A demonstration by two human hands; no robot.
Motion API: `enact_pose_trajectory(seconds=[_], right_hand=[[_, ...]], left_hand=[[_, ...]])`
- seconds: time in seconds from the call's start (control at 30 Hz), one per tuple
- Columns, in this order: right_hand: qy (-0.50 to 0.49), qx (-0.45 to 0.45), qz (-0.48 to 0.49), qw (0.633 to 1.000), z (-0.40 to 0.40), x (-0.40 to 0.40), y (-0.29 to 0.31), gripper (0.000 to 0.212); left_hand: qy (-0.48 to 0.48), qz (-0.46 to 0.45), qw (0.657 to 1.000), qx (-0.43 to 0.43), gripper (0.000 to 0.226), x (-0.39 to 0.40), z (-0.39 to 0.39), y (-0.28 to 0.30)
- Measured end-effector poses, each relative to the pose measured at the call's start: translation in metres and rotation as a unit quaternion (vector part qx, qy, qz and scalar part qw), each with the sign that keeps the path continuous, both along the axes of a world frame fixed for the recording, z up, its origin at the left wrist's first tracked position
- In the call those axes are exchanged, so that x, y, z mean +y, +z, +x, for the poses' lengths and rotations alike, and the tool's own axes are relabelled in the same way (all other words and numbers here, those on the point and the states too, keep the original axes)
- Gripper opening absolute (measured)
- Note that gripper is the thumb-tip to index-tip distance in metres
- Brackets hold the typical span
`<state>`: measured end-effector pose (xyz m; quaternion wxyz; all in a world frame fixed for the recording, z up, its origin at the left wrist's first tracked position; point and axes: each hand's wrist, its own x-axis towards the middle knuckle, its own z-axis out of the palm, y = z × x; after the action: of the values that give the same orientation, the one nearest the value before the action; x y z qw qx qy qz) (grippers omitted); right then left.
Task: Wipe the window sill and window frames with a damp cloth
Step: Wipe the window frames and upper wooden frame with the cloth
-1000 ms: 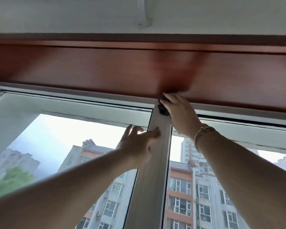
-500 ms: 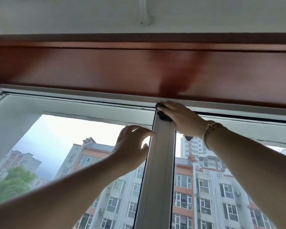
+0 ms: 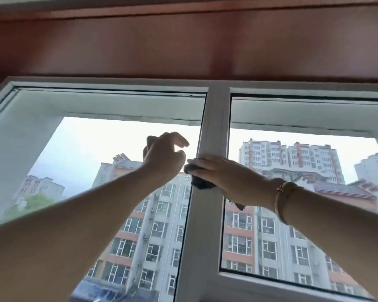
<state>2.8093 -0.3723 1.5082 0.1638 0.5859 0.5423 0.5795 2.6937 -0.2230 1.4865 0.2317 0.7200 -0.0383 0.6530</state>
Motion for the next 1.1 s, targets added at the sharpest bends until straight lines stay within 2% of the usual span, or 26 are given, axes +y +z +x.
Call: enact_pose_trajectory(seconds=[0.07,0.13,0.3,0.4,0.47,0.53,0.6,0.67,0.73,0.83,0.97,1.1], right_hand=[[0.019,0.011,0.066,0.998,0.0,0.004,0.019,0.066],[0.034,0.035,0.103,0.993,0.0,0.012,0.008,0.059],[-0.003,-0.005,-0.08,0.997,-0.002,0.015,-0.11,0.062],[-0.024,-0.02,-0.147,0.989,-0.004,0.011,-0.119,0.061],[-0.016,-0.027,-0.062,0.998,-0.001,0.013,-0.09,0.065],[0.003,0.031,0.072,0.997,0.001,0.013,-0.053,0.063],[0.007,0.043,0.124,0.991,-0.002,0.019,-0.039,0.064],[-0.004,0.023,0.084,0.996,0.0,0.019,-0.058,0.066],[-0.02,0.008,-0.004,1.0,0.001,0.01,-0.105,0.066],[-0.06,0.059,-0.102,0.991,-0.005,-0.002,-0.157,0.058],[-0.078,0.115,-0.161,0.977,-0.009,-0.009,-0.162,0.066],[-0.066,0.065,-0.205,0.974,-0.011,-0.019,-0.159,0.059]], left_hand=[[0.011,0.012,1.0,0.005,0.035,-0.005,-0.002,-0.003],[0.015,0.018,1.0,0.007,0.035,-0.004,-0.003,-0.005],[0.01,0.001,0.998,0.054,0.036,0.01,-0.007,-0.032],[0.023,-0.002,0.997,0.078,0.033,0.019,-0.01,-0.052],[0.03,0.0,0.996,0.083,0.032,0.023,-0.013,-0.057],[0.03,-0.001,0.996,0.08,0.033,0.027,-0.015,-0.059],[0.025,-0.001,0.997,0.076,0.035,0.028,-0.017,-0.056],[0.017,0.001,0.997,0.075,0.036,0.027,-0.019,-0.053],[0.01,-0.002,0.997,0.076,0.036,0.027,-0.023,-0.054],[-0.001,-0.014,0.996,0.089,0.035,0.029,-0.029,-0.067],[-0.003,-0.009,0.993,0.115,0.036,0.032,-0.033,-0.088],[-0.001,0.002,0.992,0.125,0.033,0.039,-0.038,-0.098]])
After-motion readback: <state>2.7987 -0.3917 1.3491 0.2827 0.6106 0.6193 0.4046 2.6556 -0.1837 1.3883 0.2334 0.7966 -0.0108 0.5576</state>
